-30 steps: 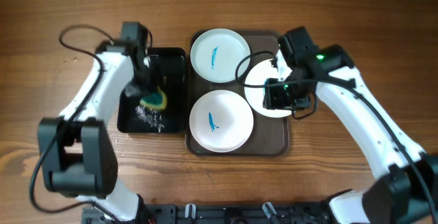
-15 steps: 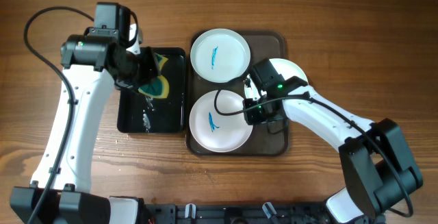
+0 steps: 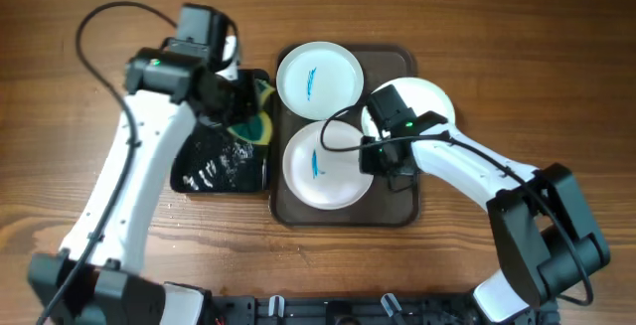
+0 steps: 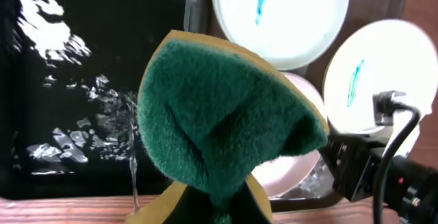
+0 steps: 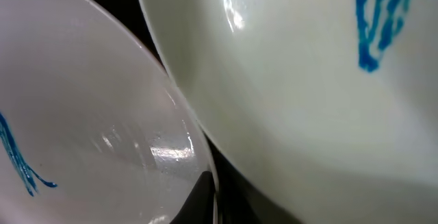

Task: Clean dirty plates on tray and stack at the side
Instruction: 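Scrub the held plate with the sponge in the left gripper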

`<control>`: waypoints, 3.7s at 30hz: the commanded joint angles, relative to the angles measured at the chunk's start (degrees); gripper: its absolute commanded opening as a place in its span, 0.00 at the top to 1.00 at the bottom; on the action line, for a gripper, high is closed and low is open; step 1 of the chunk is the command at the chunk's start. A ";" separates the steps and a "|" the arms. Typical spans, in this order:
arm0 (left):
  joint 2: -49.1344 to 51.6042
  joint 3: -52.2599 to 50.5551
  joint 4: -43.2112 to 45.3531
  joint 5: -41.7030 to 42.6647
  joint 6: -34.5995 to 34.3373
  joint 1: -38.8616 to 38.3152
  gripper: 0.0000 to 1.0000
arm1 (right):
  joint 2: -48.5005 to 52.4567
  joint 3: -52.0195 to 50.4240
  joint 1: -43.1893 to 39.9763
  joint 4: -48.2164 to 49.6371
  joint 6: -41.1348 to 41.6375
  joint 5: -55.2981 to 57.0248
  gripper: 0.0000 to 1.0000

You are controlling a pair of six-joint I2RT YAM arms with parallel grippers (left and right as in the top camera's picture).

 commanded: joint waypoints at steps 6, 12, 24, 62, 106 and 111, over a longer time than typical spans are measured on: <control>14.45 -6.64 13.25 7.69 -11.34 -11.19 0.96 | 1.25 -0.55 -1.79 -1.84 5.01 6.23 0.96; 25.64 -7.21 22.05 9.90 -11.32 -17.38 0.96 | 1.25 -0.55 -1.79 -1.81 5.03 6.08 0.95; 30.42 -7.23 11.93 -25.44 -13.62 -15.91 0.96 | 1.25 -0.55 -1.79 -1.84 5.01 5.90 0.95; 28.50 -8.74 8.79 -15.91 -12.98 -6.51 0.96 | 1.25 -0.55 -1.79 -1.81 5.03 5.90 0.95; 28.09 -10.29 10.88 -28.61 -13.31 -15.89 0.96 | 1.25 -0.55 -1.79 -2.73 3.50 5.42 0.95; 28.09 -7.63 8.92 -31.34 -15.34 -15.72 0.96 | 1.25 -0.55 -1.79 -2.69 3.50 5.44 0.95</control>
